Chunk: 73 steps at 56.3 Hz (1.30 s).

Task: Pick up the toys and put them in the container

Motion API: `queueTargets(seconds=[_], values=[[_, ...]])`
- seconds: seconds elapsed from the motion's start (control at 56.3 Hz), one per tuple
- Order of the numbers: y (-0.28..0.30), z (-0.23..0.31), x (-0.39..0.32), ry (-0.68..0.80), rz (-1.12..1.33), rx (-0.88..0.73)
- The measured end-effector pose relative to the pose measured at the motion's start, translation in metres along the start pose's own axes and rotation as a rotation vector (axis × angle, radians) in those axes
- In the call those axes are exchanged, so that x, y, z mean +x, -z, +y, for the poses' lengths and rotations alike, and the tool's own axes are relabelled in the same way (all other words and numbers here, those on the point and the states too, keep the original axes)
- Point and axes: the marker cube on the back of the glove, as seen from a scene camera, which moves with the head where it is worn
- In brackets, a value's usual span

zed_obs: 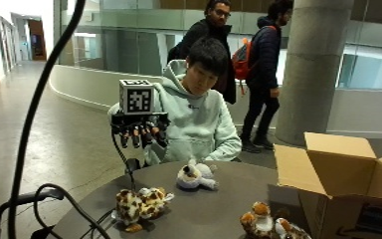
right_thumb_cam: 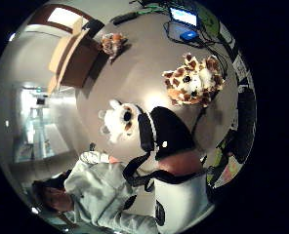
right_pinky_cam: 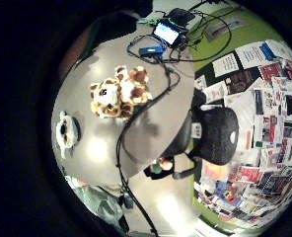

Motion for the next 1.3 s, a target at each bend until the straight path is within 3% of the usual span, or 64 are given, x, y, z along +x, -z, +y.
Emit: queueTargets(seconds=[0.408,0.693,1.119,1.296], values=[[-0.054,-0.004,-0.003,0.084,-0.062,-0.056],[-0.129,-0.064,0.013,-0.106,-0.020,-0.231],[-0.148,-0.069,-0.017,-0.003,-0.025,0.172],[-0.144,-0.062,-0.032,0.037,-0.061,0.156]])
